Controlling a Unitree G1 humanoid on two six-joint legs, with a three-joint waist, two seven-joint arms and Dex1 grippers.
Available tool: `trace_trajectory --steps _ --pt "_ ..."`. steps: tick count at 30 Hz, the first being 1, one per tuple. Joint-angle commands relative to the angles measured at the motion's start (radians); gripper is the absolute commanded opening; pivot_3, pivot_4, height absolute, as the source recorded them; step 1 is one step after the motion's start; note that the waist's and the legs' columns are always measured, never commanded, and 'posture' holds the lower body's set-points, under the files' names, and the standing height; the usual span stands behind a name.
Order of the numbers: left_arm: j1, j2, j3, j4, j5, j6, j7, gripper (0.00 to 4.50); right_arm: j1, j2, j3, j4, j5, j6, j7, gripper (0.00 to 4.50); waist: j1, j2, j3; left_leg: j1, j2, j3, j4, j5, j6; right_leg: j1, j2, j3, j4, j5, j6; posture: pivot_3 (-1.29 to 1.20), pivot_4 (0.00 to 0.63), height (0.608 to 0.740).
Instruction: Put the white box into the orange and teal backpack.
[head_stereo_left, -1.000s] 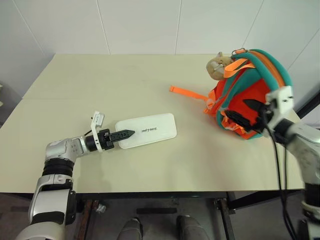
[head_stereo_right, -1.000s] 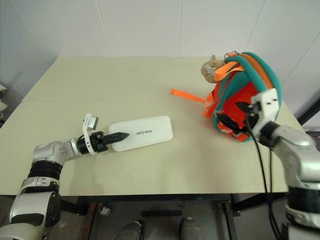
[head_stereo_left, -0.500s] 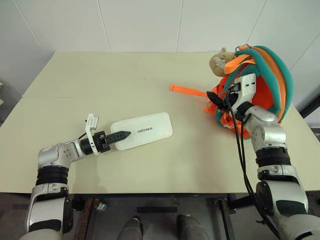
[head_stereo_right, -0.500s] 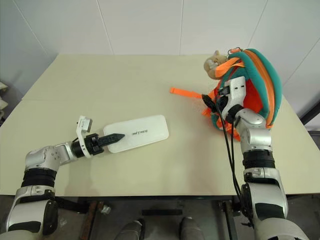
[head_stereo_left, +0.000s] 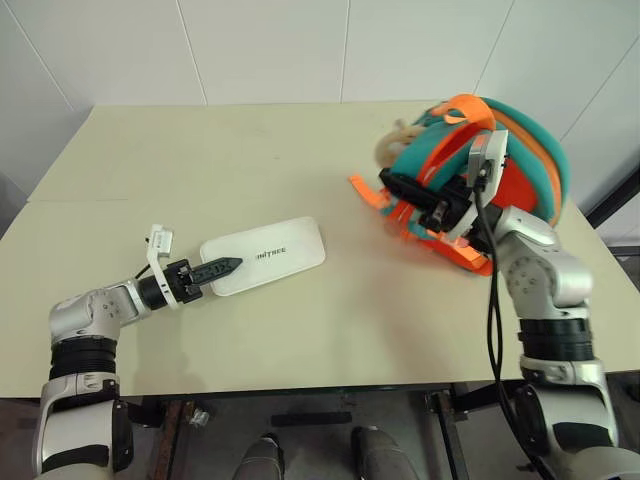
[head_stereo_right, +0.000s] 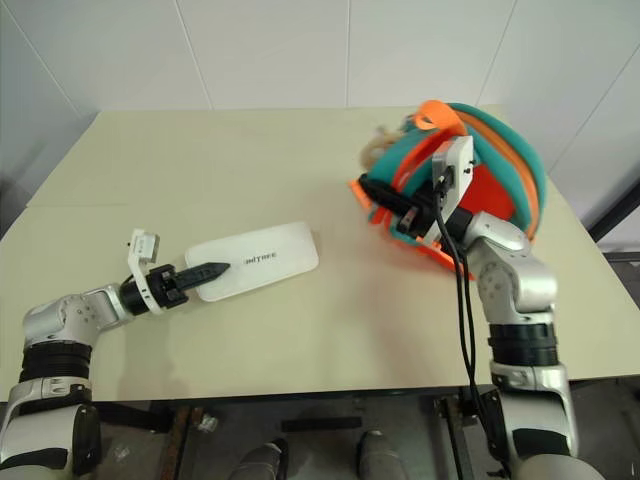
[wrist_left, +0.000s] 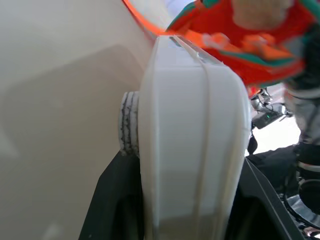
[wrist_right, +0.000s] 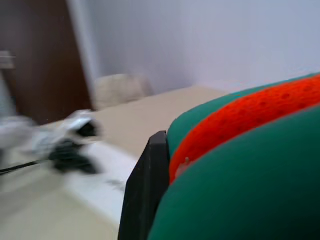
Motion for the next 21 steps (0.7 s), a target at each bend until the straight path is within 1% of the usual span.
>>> trace_trajectory --steps 1,3,6,9,11,16,18,21 --pt "0.004 0.031 0.03 0.008 -0.012 -0.034 -0.013 1.3 0.006 -0.037 -0.021 -0.184 0.203 0.163 0.01 0.01 0.006 0.0 0.0 0.0 0.0 0.0 0.0 0.0 0.0 0.0 0.0 0.0 0.0 0.0 0.0 0.0 0.15 0.74" --pt "0.012 0.044 0.032 0.017 -0.007 -0.046 -0.015 1.3 0.029 -0.066 -0.035 -0.239 0.303 0.251 0.0 0.01 0.01 0.0 0.0 0.0 0.0 0.0 0.001 0.0 0.0 0.001 0.0 0.0 0.0 0.0 0.0 0.0 0.15 0.74" --pt "0.031 0.064 0.043 0.012 -0.013 -0.053 -0.018 1.3 0.093 -0.153 -0.051 -0.314 0.437 0.354 0.044 0.01 0.021 -0.001 0.0 0.0 0.0 0.0 0.001 0.0 0.0 0.001 -0.001 0.0 -0.001 0.0 -0.001 0.0 0.15 0.74" --pt "0.051 0.075 0.056 -0.007 -0.021 -0.062 -0.021 1.3 0.133 -0.229 -0.053 -0.346 0.497 0.395 0.092 0.01 0.03 -0.001 0.0 0.0 0.0 0.0 0.001 0.0 0.001 0.001 -0.001 0.0 -0.002 -0.001 -0.001 0.0 0.15 0.74" --pt "0.071 0.076 0.076 -0.039 -0.043 -0.061 -0.028 1.3 0.145 -0.265 -0.043 -0.336 0.48 0.394 0.134 0.01 0.03 -0.001 0.0 0.0 0.0 0.0 0.001 0.0 0.001 0.001 -0.001 0.0 -0.002 -0.001 -0.002 0.0 0.15 0.74" --pt "0.133 0.082 0.155 -0.195 -0.135 -0.03 -0.036 1.3 0.115 -0.313 -0.008 -0.221 0.357 0.344 0.234 0.01 0.029 -0.001 0.0 0.0 0.0 0.001 0.001 0.0 0.001 0.001 0.0 0.0 -0.002 -0.001 -0.002 0.0 0.15 0.74" --pt "0.135 0.083 0.21 -0.287 -0.203 -0.012 -0.029 1.3 0.104 -0.319 0.017 -0.194 0.293 0.313 0.25 0.01 0.03 -0.002 0.0 0.0 0.0 0.001 0.001 0.0 0.001 0.001 -0.001 0.0 -0.002 -0.001 -0.002 0.0 0.15 0.74" --pt "0.137 0.097 0.259 -0.394 -0.279 0.02 -0.012 1.3 0.086 -0.303 0.033 -0.17 0.254 0.298 0.25 0.01 0.03 -0.002 0.0 0.0 0.0 0.001 0.001 0.0 0.001 0.001 -0.001 -0.001 -0.003 -0.001 -0.002 0.0 0.15 0.74"
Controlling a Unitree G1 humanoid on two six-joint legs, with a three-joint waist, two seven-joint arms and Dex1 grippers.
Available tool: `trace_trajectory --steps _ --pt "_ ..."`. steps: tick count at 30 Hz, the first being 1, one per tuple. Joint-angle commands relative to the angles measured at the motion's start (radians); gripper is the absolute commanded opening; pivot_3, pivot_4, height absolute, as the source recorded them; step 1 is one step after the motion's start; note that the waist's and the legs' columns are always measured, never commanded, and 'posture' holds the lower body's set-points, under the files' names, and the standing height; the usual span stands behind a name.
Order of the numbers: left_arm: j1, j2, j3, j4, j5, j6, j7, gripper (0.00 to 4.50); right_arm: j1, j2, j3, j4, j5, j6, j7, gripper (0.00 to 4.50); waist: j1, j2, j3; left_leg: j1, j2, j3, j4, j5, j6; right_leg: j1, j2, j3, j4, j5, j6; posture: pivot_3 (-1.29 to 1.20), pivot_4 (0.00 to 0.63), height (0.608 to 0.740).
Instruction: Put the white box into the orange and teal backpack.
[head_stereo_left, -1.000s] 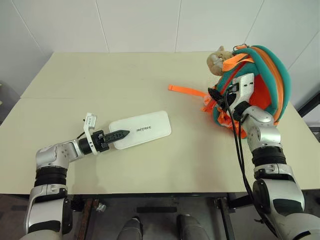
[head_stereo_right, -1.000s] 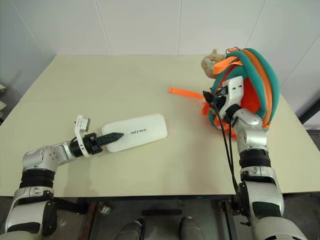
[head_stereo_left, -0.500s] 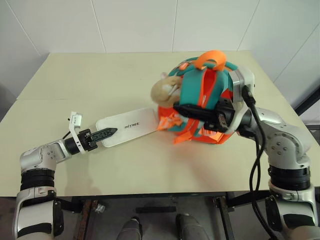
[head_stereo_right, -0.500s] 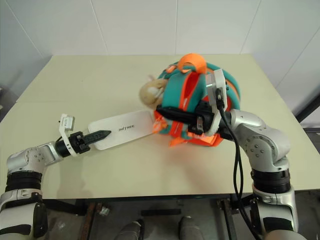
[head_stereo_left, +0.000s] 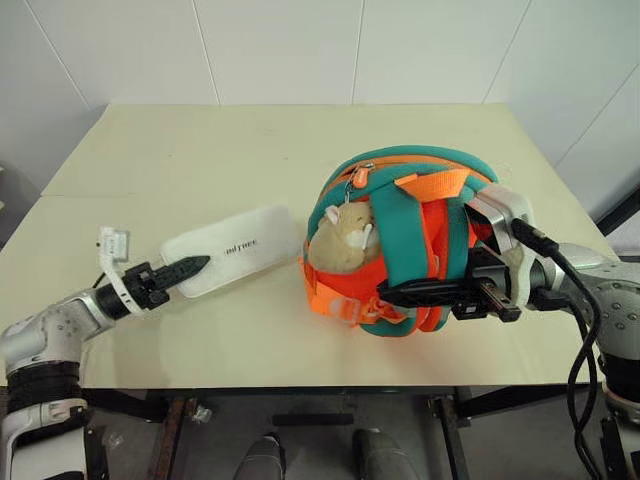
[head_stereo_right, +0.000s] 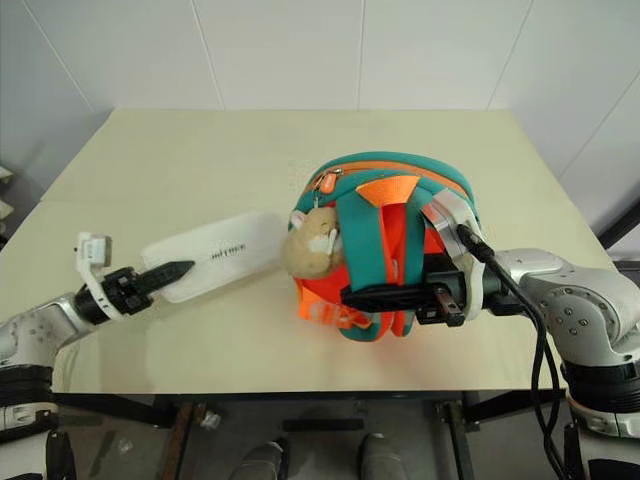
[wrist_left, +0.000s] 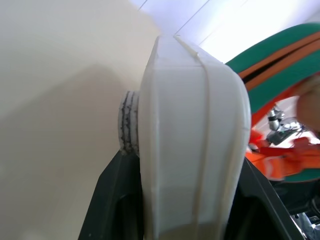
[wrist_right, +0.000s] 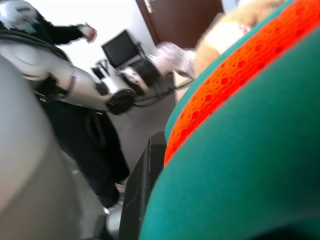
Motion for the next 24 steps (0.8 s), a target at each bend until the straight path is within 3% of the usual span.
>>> trace_trajectory --steps 1,7,18,24 --pt "-0.009 0.039 0.081 -0.138 -0.116 0.026 0.006 1.3 -0.025 0.004 0.002 0.007 -0.031 -0.035 0.021 0.01 0.0 0.0 0.0 0.0 0.0 0.0 0.0 0.0 0.0 0.0 0.0 0.0 0.0 0.0 0.0 0.0 0.15 0.74" --pt "0.038 0.098 0.121 -0.23 -0.19 0.061 0.021 1.3 -0.021 0.031 0.031 0.03 -0.084 -0.058 0.038 0.01 -0.004 0.0 0.0 0.0 0.0 0.001 0.0 0.0 0.0 0.0 0.0 0.0 -0.001 0.0 0.0 0.0 0.15 0.74" --pt "-0.075 0.116 -0.141 -0.15 -0.054 -0.091 -0.105 1.3 -0.023 0.063 0.04 0.033 -0.099 -0.052 0.038 0.01 0.001 0.0 0.0 0.0 -0.001 0.001 0.001 0.0 0.0 0.001 0.0 0.0 -0.002 0.0 0.0 0.0 0.15 0.74" --pt "-0.173 0.148 -0.319 -0.097 0.098 -0.251 -0.235 1.3 -0.014 0.058 0.04 0.025 -0.095 -0.046 0.047 0.01 0.0 0.0 0.0 0.0 0.0 0.001 -0.001 0.0 0.0 0.001 0.0 0.0 -0.003 0.0 0.0 0.0 0.15 0.74"
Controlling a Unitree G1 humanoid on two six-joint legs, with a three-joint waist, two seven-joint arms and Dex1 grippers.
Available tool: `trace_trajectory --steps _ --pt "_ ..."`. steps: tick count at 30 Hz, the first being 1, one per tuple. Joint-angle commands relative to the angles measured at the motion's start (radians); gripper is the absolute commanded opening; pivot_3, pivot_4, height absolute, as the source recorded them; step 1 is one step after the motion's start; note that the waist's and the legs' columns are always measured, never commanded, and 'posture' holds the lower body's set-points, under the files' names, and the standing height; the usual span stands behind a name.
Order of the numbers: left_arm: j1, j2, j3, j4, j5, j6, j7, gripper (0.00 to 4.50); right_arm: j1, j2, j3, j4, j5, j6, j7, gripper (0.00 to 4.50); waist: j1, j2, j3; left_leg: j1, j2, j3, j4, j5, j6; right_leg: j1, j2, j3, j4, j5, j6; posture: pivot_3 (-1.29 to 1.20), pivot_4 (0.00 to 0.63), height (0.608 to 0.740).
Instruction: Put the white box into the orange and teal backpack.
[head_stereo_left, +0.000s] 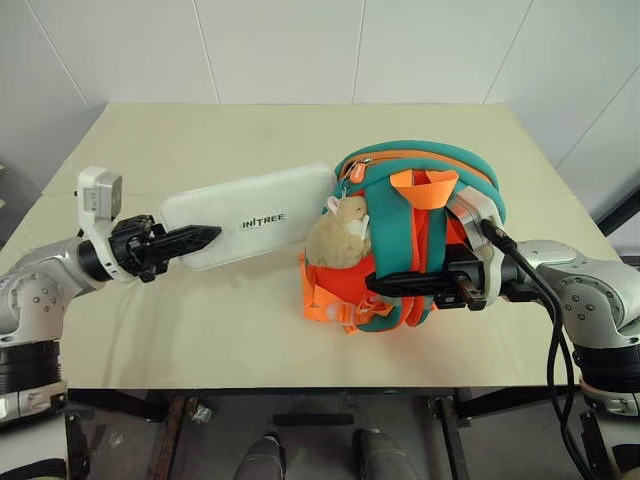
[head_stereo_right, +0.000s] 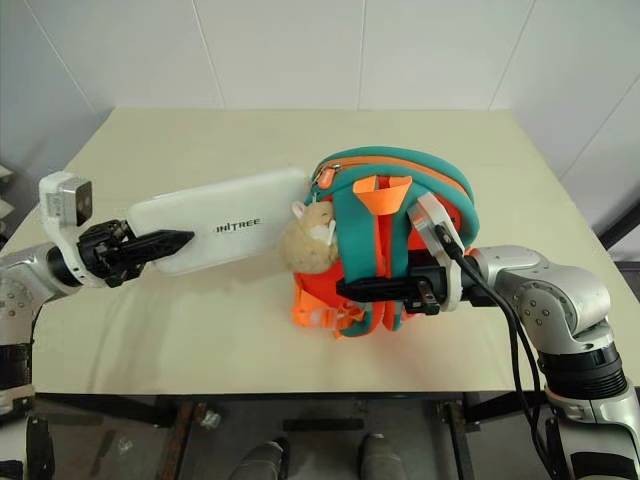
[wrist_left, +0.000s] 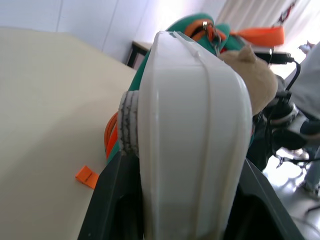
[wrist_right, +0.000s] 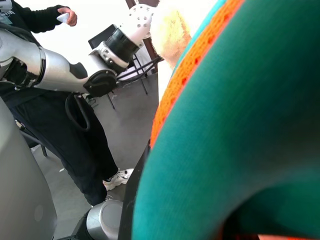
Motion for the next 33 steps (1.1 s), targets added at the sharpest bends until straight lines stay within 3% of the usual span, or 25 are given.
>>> trace_trajectory --steps 1,6,12,19,23,28,33 --pt "-0.075 0.018 -0.107 0.009 0.086 -0.088 -0.09 1.3 -0.006 -0.008 -0.012 -0.032 0.013 0.003 0.015 0.01 0.0 0.0 0.0 0.0 0.0 0.0 0.0 0.0 0.0 0.0 0.0 0.0 0.0 0.0 0.0 0.0 0.15 0.74" --pt "-0.222 -0.012 -0.229 0.043 0.178 -0.159 -0.143 1.3 -0.012 -0.002 -0.006 -0.029 0.005 0.002 0.019 0.01 0.002 0.0 0.0 -0.001 0.0 0.0 0.001 0.0 0.0 0.0 0.0 0.0 0.0 0.0 0.001 0.0 0.15 0.74" --pt "-0.388 -0.132 -0.327 0.115 0.256 -0.148 -0.094 1.3 -0.01 0.009 -0.004 -0.037 0.002 0.001 0.013 0.01 0.001 0.0 0.0 -0.001 -0.001 -0.001 0.001 0.0 0.0 0.0 0.0 0.0 0.001 0.0 0.002 0.0 0.15 0.74" --pt "-0.562 -0.377 -0.416 0.339 0.392 -0.289 -0.021 1.3 -0.001 0.021 -0.006 -0.053 0.0 -0.002 -0.005 0.01 0.002 0.0 0.0 -0.002 -0.001 -0.001 0.003 0.0 0.001 -0.001 0.0 0.0 0.003 -0.001 0.003 0.0 0.15 0.74" --pt "-0.599 -0.478 -0.416 0.398 0.417 -0.362 -0.015 1.3 0.011 0.03 -0.011 -0.07 0.001 -0.003 -0.024 0.01 -0.002 0.0 0.0 -0.004 -0.001 -0.001 0.007 -0.001 0.002 -0.001 0.0 0.0 0.003 0.0 0.005 0.0 0.15 0.74" --pt "-0.571 -0.512 -0.408 0.381 0.425 -0.361 -0.021 1.3 0.029 0.037 -0.022 -0.097 0.011 -0.001 -0.053 0.01 -0.001 0.0 0.0 -0.004 -0.001 -0.001 0.006 -0.001 0.002 -0.002 0.0 0.0 0.004 -0.001 0.005 0.0 0.15 0.74" --pt "-0.527 -0.429 -0.382 0.321 0.414 -0.323 -0.071 2.75 0.054 0.028 -0.037 -0.112 0.016 0.0 -0.071 0.0 -0.003 0.0 0.0 -0.004 -0.001 -0.001 0.007 -0.001 0.002 -0.002 0.0 0.0 0.004 -0.001 0.005 0.0 0.15 0.74"
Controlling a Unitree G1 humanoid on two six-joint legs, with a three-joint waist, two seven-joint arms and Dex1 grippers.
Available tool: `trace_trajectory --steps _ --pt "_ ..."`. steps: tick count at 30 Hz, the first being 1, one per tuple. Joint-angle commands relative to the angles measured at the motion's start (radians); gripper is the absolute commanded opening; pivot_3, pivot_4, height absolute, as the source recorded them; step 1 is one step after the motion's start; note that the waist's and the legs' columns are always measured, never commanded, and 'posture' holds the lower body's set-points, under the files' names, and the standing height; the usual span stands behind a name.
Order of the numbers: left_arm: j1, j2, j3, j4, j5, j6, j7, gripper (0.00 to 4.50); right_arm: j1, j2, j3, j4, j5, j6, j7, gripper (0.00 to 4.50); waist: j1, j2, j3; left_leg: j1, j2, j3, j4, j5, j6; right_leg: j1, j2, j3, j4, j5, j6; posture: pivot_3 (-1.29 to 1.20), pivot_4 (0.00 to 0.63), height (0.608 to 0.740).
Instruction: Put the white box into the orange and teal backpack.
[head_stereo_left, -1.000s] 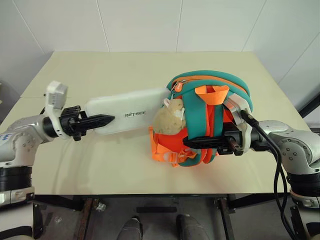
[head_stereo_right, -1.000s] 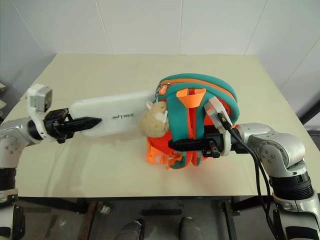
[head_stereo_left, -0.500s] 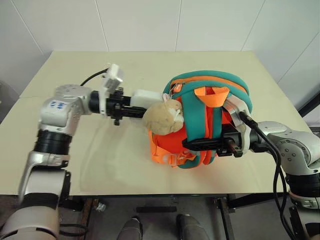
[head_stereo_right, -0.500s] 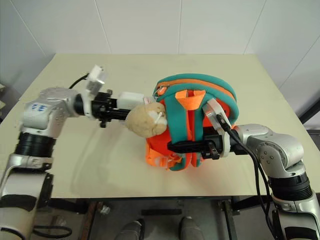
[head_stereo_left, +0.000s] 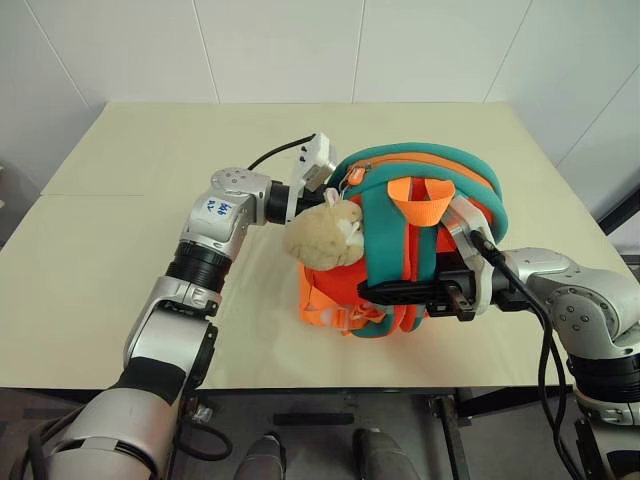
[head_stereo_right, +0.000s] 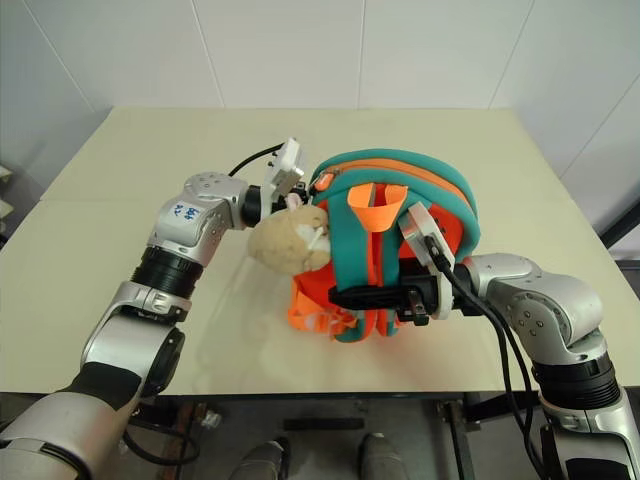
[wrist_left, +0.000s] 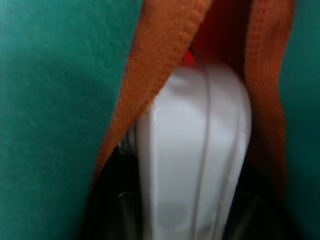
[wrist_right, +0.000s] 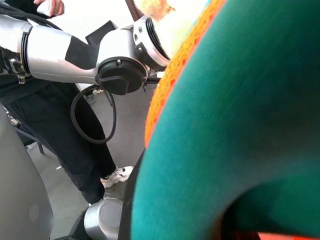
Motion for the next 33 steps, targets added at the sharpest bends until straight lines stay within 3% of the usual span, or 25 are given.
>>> trace_trajectory --steps 1,4,13,17,26,33 --pt "0.008 0.057 0.044 -0.054 -0.024 0.009 -0.036 3.07 0.009 -0.003 -0.037 -0.032 0.024 -0.009 -0.01 0.0 -0.001 0.0 0.0 0.0 0.0 0.0 0.0 0.0 0.0 0.0 0.0 0.0 0.0 0.0 0.0 0.0 0.15 0.74" --pt "0.009 0.118 0.065 -0.051 -0.035 -0.007 -0.096 3.98 0.01 -0.003 -0.039 -0.024 0.019 -0.015 -0.013 0.0 0.0 0.0 0.0 0.001 0.0 0.0 0.0 0.0 0.0 0.0 0.0 0.0 0.001 0.0 0.0 0.0 0.15 0.74" --pt "0.044 0.284 0.103 -0.034 -0.024 -0.124 -0.257 3.98 0.018 -0.008 -0.03 0.001 -0.006 -0.037 -0.009 0.0 0.0 0.0 0.0 0.001 0.0 0.0 0.0 0.0 0.0 0.0 0.0 0.0 0.001 0.0 0.0 0.0 0.15 0.74" --pt "0.126 0.356 0.137 -0.174 -0.097 -0.021 -0.263 3.98 0.025 -0.011 -0.025 0.017 -0.023 -0.05 0.001 0.0 0.0 0.0 0.0 0.001 0.0 0.0 0.0 0.0 0.0 0.0 0.0 0.0 0.001 0.0 -0.001 0.0 0.15 0.74" --pt "0.25 0.321 0.202 -0.534 -0.294 0.21 -0.106 3.98 0.011 -0.002 0.0 0.067 -0.062 -0.074 0.025 0.0 0.003 0.0 0.0 0.001 0.0 -0.001 0.003 0.0 0.0 0.003 0.0 0.0 0.002 0.0 0.0 0.0 0.15 0.74" --pt "0.28 0.243 0.165 -0.587 -0.272 0.175 0.008 3.98 -0.009 0.011 0.009 0.088 -0.08 -0.075 0.041 0.0 0.003 0.0 0.0 0.003 0.0 -0.001 0.005 0.0 0.0 0.004 0.0 0.0 0.002 0.0 -0.001 0.0 0.15 0.74"
